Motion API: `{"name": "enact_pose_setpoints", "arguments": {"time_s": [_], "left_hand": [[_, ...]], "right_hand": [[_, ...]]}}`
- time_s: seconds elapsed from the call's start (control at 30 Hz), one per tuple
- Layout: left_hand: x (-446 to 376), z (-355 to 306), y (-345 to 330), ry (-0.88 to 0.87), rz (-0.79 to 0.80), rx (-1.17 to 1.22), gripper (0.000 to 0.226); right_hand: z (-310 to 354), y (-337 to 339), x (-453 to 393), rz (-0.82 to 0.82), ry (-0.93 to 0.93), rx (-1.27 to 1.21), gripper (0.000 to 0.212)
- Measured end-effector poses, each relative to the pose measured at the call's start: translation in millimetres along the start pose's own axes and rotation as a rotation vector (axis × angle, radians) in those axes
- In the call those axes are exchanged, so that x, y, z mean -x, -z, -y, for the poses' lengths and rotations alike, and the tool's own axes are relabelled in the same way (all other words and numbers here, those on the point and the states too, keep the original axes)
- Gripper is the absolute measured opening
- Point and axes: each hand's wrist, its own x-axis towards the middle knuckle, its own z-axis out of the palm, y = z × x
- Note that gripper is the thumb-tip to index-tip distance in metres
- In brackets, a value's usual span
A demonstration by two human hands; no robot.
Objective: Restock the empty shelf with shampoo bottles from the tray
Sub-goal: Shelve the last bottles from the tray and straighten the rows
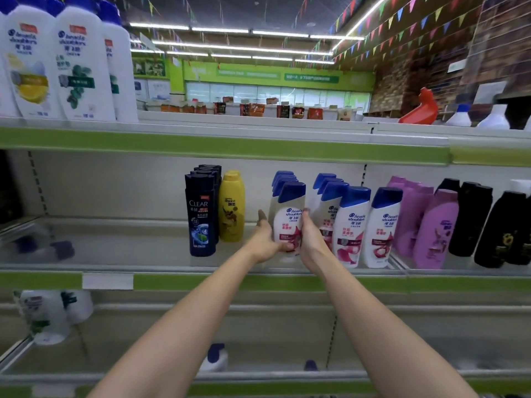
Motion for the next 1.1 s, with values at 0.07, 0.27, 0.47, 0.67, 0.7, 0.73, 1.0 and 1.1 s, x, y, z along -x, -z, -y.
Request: {"name": "enact_pose_setpoints", "arguments": {"time_s": [0.07, 0.27, 0.47, 0.67, 0.7, 0.73, 1.0, 1.1], "left_hand": [[-2, 1, 0, 0.005, 0.029, 0.068, 0.089], [-4, 4, -2, 0.001, 0.025, 0.145, 0.087], [-6, 3, -3, 0.017, 0.007, 0.169, 0.092], [-16, -3, 2, -0.036, 0.013, 0.18, 0.103], [-20, -2, 2, -0.027, 0.02, 0.188, 0.102], [-22, -1, 3, -0.02, 0.031, 0.2, 0.097], [-26, 1, 8, -0.091, 0.064, 0.283, 0.092], [-27, 6, 10, -0.089, 0.055, 0.284, 0.096]], "right_hand": [[-1, 1, -1, 0.012, -0.009, -0.015, 0.045], [-3, 1, -2, 0.055, -0.014, -0.057, 0.038], [3, 0, -13, -0.025, -0.043, -0.162, 0.049], [5, -2, -32, -0.058, -0.134, -0.182, 0.039], [4, -2, -35, -0.066, -0.146, -0.172, 0.037], [3, -2, -39, -0.071, -0.151, -0.17, 0.037], [-2, -6, -56, -0.074, -0.174, -0.239, 0.035], [-6, -7, -61, -0.048, -0.159, -0.18, 0.037]]}}
